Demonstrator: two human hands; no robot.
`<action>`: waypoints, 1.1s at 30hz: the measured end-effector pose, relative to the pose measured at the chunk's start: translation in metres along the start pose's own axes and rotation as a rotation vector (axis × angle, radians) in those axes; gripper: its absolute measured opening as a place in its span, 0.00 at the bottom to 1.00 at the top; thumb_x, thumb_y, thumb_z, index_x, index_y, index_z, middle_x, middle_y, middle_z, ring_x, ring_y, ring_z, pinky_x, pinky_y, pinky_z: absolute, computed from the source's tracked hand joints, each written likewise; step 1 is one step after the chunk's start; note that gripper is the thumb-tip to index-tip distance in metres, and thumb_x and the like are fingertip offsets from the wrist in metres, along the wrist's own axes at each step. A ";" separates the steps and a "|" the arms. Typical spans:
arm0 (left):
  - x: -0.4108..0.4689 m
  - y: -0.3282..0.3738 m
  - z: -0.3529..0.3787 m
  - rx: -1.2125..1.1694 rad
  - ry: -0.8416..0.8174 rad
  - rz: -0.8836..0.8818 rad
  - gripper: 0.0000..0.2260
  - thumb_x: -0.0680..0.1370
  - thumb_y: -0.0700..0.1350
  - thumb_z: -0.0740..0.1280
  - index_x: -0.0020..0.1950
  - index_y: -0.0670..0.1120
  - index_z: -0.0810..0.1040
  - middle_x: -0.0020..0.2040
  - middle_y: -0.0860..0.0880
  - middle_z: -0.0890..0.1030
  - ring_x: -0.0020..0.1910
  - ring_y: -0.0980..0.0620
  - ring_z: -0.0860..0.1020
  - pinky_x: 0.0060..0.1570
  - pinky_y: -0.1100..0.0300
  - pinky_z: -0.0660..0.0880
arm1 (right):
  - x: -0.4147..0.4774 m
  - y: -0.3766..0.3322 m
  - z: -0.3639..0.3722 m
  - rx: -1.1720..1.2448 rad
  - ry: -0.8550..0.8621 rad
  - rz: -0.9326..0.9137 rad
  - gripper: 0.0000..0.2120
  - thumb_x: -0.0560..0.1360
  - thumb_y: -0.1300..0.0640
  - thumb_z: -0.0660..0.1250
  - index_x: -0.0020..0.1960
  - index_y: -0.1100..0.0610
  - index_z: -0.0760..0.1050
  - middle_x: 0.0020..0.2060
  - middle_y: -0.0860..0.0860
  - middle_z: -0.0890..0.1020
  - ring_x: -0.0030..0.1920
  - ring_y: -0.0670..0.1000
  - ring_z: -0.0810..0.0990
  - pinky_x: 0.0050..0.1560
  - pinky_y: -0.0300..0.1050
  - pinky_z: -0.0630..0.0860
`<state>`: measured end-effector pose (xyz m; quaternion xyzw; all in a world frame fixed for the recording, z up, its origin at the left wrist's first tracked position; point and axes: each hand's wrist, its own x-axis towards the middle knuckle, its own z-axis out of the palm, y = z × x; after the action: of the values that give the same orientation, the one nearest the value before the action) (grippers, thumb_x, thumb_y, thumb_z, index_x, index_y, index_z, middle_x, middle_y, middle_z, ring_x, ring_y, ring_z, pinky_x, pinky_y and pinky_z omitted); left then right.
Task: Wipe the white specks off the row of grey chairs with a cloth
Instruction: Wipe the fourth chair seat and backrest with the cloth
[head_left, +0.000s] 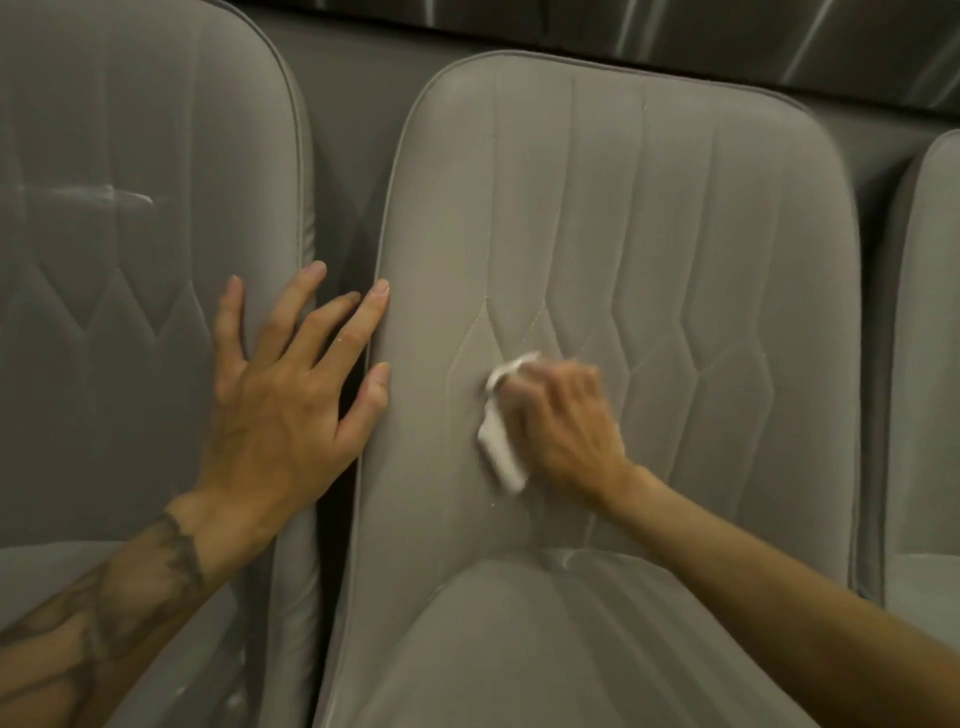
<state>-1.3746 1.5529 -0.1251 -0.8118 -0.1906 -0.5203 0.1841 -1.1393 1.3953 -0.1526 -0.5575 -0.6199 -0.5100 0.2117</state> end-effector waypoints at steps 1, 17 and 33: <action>0.000 0.000 0.000 -0.002 -0.007 0.003 0.26 0.86 0.56 0.56 0.83 0.51 0.63 0.72 0.49 0.76 0.82 0.46 0.61 0.79 0.32 0.50 | 0.010 0.006 0.000 -0.020 0.061 0.140 0.08 0.82 0.54 0.60 0.60 0.53 0.68 0.56 0.53 0.72 0.50 0.57 0.74 0.52 0.51 0.66; -0.004 -0.004 0.002 0.008 -0.004 0.006 0.26 0.86 0.57 0.55 0.84 0.51 0.62 0.71 0.49 0.76 0.82 0.47 0.60 0.79 0.33 0.49 | -0.055 -0.049 0.020 0.065 -0.063 -0.093 0.08 0.83 0.55 0.60 0.61 0.54 0.69 0.58 0.54 0.72 0.50 0.58 0.75 0.52 0.51 0.68; -0.001 -0.002 -0.002 -0.019 -0.013 0.011 0.26 0.86 0.57 0.53 0.82 0.48 0.65 0.71 0.48 0.77 0.82 0.47 0.60 0.80 0.33 0.48 | 0.144 -0.036 -0.012 0.066 0.188 0.349 0.10 0.82 0.55 0.60 0.55 0.61 0.75 0.51 0.58 0.76 0.49 0.57 0.73 0.51 0.54 0.69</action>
<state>-1.3780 1.5536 -0.1253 -0.8179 -0.1823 -0.5158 0.1783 -1.2168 1.4578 -0.0424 -0.5992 -0.5078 -0.4948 0.3718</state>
